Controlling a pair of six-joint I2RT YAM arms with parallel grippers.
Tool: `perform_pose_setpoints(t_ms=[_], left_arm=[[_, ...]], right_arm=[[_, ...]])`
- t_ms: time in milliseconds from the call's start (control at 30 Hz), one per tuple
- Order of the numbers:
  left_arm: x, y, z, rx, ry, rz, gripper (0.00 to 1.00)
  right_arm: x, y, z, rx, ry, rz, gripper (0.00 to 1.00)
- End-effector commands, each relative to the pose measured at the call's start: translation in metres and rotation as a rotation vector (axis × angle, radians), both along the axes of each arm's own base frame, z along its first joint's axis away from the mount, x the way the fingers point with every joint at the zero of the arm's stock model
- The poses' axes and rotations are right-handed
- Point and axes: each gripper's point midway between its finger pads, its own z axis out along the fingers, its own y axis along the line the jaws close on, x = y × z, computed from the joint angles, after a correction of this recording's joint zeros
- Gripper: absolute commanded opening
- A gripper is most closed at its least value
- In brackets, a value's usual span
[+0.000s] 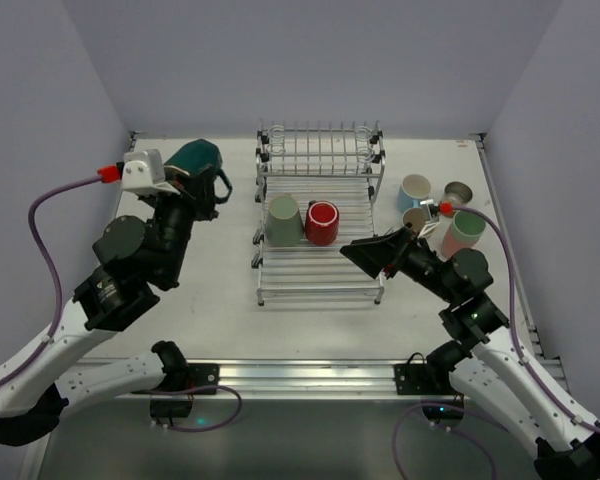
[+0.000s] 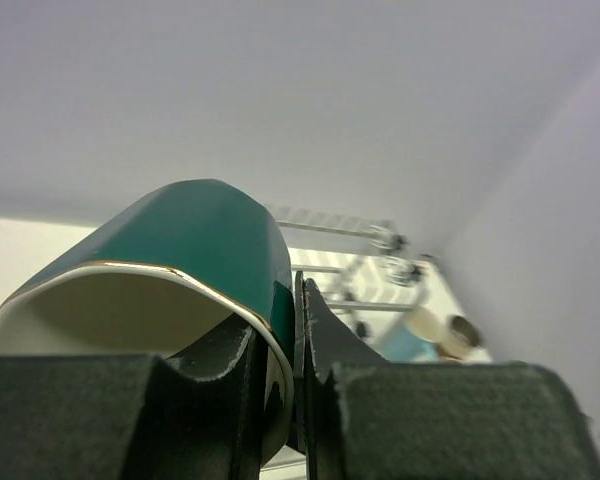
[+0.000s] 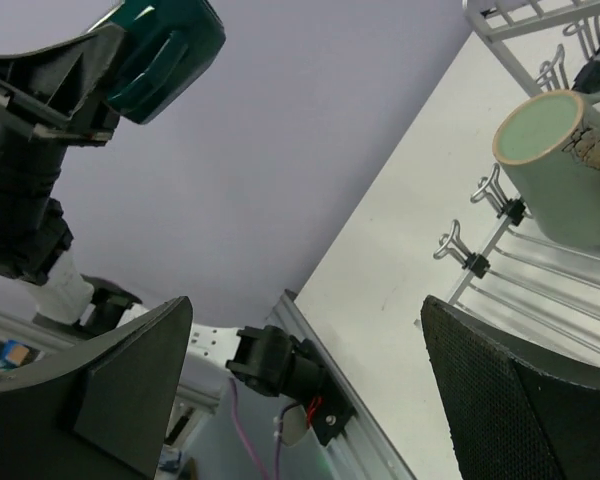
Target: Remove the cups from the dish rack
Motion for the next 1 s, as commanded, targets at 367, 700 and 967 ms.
perform_pose_setpoints(t_ms=[367, 700, 967], left_arm=[[0.117, 0.11, -0.065, 0.141, 0.369, 0.312, 0.0], [0.165, 0.196, -0.215, 0.11, 0.742, 0.447, 0.0], [0.174, 0.216, -0.301, 0.152, 0.953, 0.474, 0.0]], right_arm=[[-0.013, -0.015, -0.002, -0.174, -0.088, -0.023, 0.99], [-0.006, -0.013, -0.026, -0.283, -0.061, -0.009, 0.99], [0.0, -0.009, -0.043, -0.322, -0.023, 0.0, 0.99]])
